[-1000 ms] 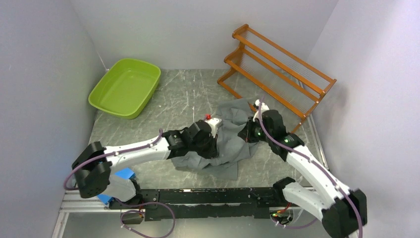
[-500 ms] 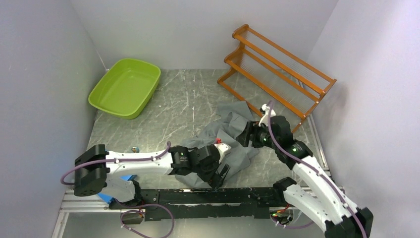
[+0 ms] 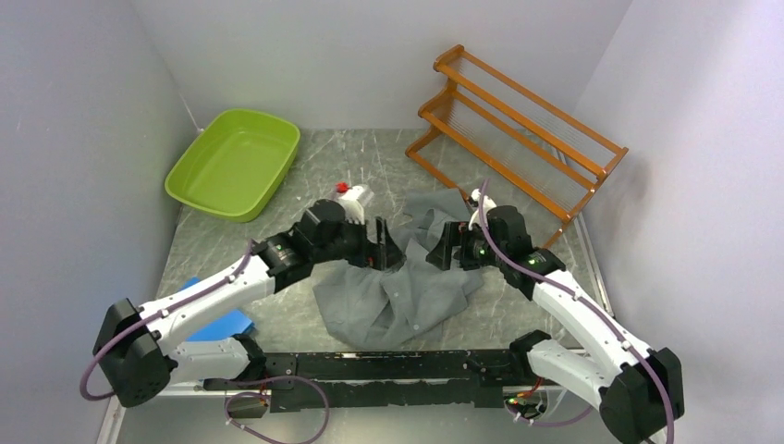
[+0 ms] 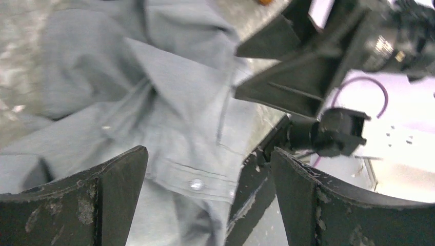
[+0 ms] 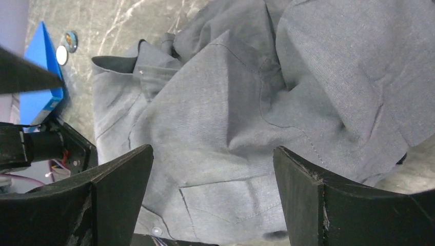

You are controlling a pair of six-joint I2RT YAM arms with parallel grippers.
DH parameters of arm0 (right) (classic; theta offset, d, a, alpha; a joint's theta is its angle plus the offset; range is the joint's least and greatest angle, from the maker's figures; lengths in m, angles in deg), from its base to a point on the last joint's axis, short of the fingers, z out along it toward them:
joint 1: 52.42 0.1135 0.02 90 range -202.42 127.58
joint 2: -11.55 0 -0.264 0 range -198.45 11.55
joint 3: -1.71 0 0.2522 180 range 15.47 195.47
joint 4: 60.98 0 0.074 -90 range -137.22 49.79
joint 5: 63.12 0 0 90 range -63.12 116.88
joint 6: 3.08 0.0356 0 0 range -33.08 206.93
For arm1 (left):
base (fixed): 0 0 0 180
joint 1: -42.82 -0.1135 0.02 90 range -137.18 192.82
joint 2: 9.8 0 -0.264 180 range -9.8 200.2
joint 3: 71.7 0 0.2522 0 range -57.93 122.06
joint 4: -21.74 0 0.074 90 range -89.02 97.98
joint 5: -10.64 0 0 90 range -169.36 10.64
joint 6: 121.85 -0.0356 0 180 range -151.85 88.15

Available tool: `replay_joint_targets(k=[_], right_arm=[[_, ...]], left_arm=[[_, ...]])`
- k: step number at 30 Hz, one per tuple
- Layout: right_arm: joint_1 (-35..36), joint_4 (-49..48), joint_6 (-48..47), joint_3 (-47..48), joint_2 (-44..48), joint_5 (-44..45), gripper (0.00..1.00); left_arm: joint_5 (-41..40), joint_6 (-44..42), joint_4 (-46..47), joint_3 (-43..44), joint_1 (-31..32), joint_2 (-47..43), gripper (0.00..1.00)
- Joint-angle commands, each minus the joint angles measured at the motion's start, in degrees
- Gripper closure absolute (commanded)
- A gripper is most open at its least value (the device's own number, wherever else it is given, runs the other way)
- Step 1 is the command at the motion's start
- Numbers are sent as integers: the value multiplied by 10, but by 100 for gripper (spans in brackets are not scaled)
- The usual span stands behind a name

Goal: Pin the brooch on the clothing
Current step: Flatten out the clothes at the center of the board.

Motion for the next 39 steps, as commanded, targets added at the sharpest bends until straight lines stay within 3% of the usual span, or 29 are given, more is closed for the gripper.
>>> replay_joint_targets(k=[1, 7, 19, 27, 34, 38, 39], right_arm=[[-2, -24, -32, 32, -29, -3, 8], [-2, -14, -74, 78, -93, 14, 2], [-2, -57, -84, 124, -162, -49, 2], [17, -39, -83, 180, -280, -76, 4], [47, -35, -86, 197, -365, -101, 12], [57, -60, -69, 196, -398, -151, 30], [62, -64, -65, 196, -405, -163, 33]], left_arm=[[81, 53, 26, -45, -89, -4, 5], [113, 37, -20, -75, -179, 30, 5], [107, -17, 13, -131, -179, 73, 13], [64, -28, 11, -115, -145, 116, 20], [35, -20, 17, -113, -127, 128, 53], [33, -22, 7, -111, -128, 102, 95], [26, -21, -2, -109, -128, 94, 97]])
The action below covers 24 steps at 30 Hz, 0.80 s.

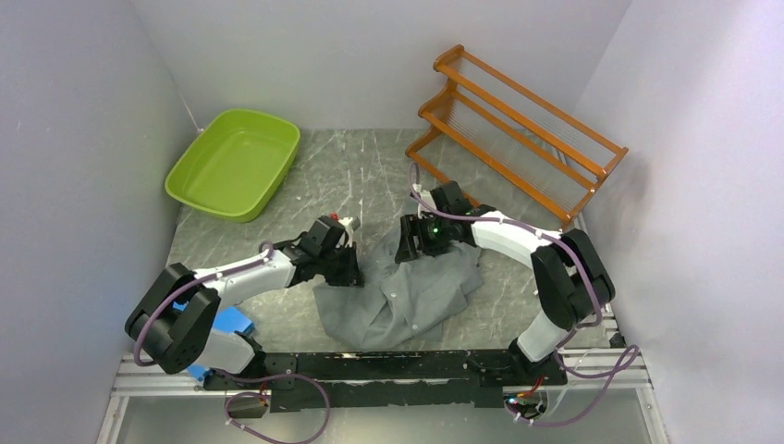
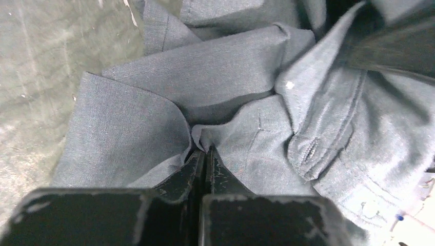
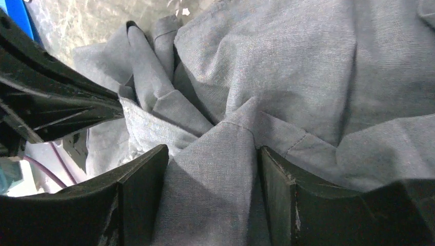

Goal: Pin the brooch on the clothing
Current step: Flatten out the clothes at the center of the board.

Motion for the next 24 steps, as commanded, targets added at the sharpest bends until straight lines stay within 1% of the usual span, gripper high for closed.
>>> replay_joint_targets(k=[1, 3, 4, 5, 7, 8, 11, 15, 20, 22, 24], right_arm=[[18, -35, 13, 23, -24, -68, 38], [23, -43, 21, 23, -23, -77, 55], [24, -47, 25, 21, -17, -79, 66], [24, -51, 28, 20, -8, -78, 79], [24, -48, 27, 25, 16, -70, 98], [24, -44, 26, 30, 32, -67, 100], [23, -30, 20, 51, 84, -50, 100], [22, -20, 15, 83, 174, -11, 100], [22, -39, 12, 115, 292, 75, 100], [22, -63, 11, 118, 334, 97, 100], [22, -93, 12, 113, 372, 108, 100]], left_arm=[[-28, -5, -10, 21, 3, -44, 97], [-48, -3, -38, 27, 3, -63, 97], [-59, -2, -46, 30, 3, -77, 97], [-71, -1, -60, 33, 3, -90, 97], [-98, 0, -91, 40, 2, -120, 97], [-111, 0, -107, 45, 3, -135, 97], [-143, -8, -152, 75, 3, -179, 97], [-190, -32, -209, 144, 3, -218, 97], [-270, -77, -267, 268, 3, -243, 97], [-299, -100, -292, 329, 3, -238, 97], [-308, -121, -313, 392, 3, -232, 97]])
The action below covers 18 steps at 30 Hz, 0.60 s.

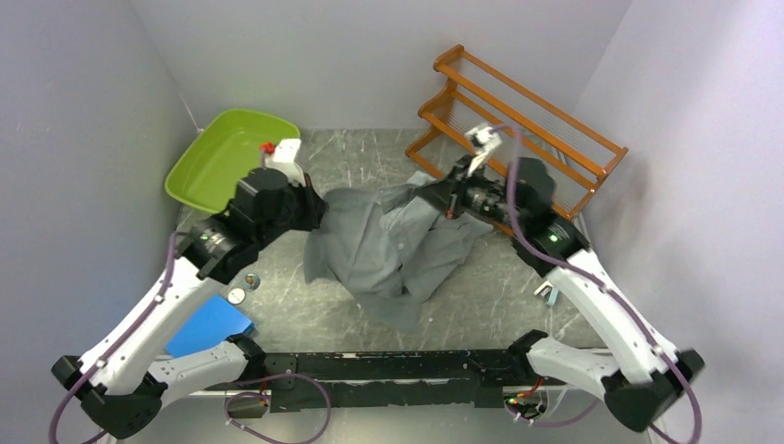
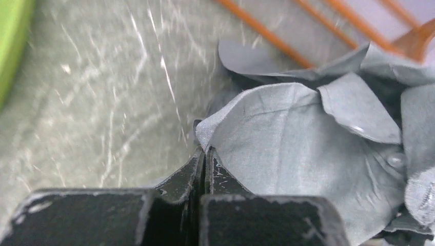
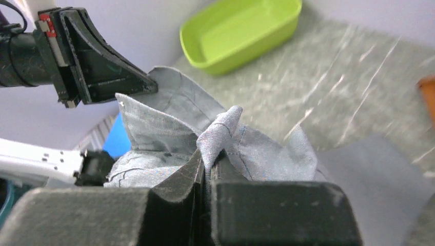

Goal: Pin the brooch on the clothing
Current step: Flatten out the clothes at the center of the board.

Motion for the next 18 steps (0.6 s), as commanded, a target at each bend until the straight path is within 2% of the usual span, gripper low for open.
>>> replay_joint_targets(k=[1, 4, 5, 8, 14, 16, 17, 18], right_arm=[[-1, -82, -6, 3, 81, 62, 100], [-1, -130, 0, -54, 131, 78, 100], [-1, -141, 5, -82, 147, 83, 97], [-1, -160, 5, -181, 193, 86, 66], [-1, -76, 15, -315, 253, 107, 26], [-2, -65, 17, -331, 268, 114, 21], [-2, -66, 19, -337, 273, 122, 6], [-2, -72, 17, -342, 276, 132, 1]], left_arm=[[-67, -64, -53, 131, 2, -3, 97], [-52, -75, -43, 159, 2, -21, 97], [-52, -73, -39, 154, 2, -32, 97], [-71, -46, -36, 98, 2, -74, 98], [-102, 57, -37, -111, 2, -135, 97], [-79, 85, -10, -182, 2, -136, 97], [-61, 91, 9, -207, 2, -135, 98], [-39, 93, 32, -228, 2, -132, 97]])
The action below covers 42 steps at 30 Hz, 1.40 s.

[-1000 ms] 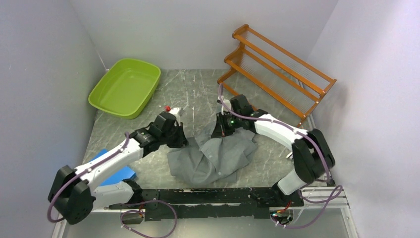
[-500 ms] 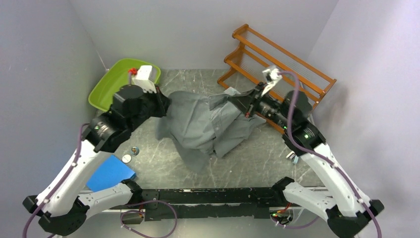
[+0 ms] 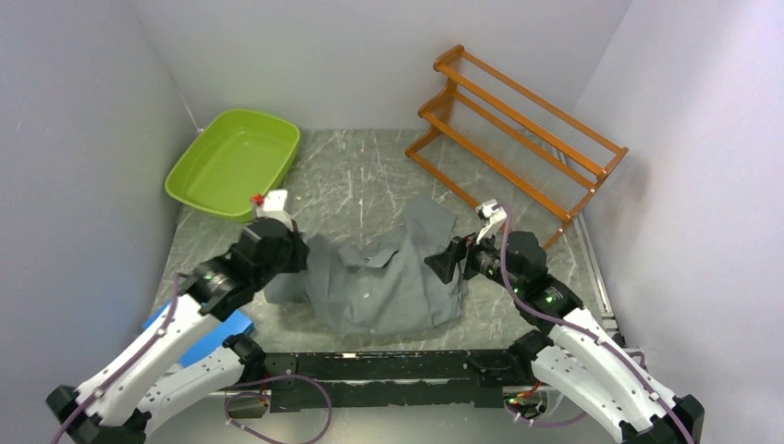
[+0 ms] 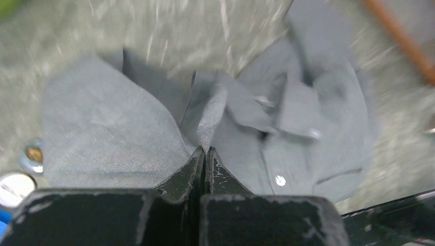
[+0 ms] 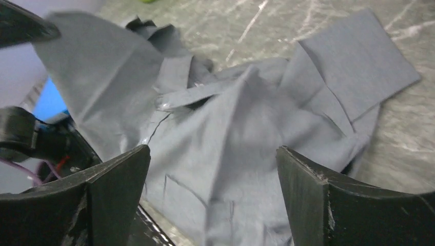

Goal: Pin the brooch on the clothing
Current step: Flatten out the clothes at the center of the board.

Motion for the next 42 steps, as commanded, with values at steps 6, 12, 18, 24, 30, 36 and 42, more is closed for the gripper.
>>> replay_joint_targets(k=[6, 12, 18, 24, 30, 36, 42], right_arm=[[-2, -55, -52, -7, 19, 1, 1], [-17, -73, -44, 32, -94, -74, 1], [-35, -75, -53, 101, -271, -141, 1], [-59, -117, -73, 164, -393, -204, 0], [-58, -131, -63, 240, -536, -317, 11], [-33, -92, -80, 249, -578, -321, 30], [-33, -32, -103, 246, -551, -314, 72]], left_arm=[[83, 67, 111, -124, 1, 24, 97], [85, 63, 120, -146, 1, -4, 97], [193, 13, 215, -192, 1, -44, 97], [244, -7, 252, -214, 1, -68, 97], [240, 0, 267, -233, 1, -75, 97], [229, -2, 255, -223, 1, -79, 97], [225, -8, 245, -212, 1, -79, 97]])
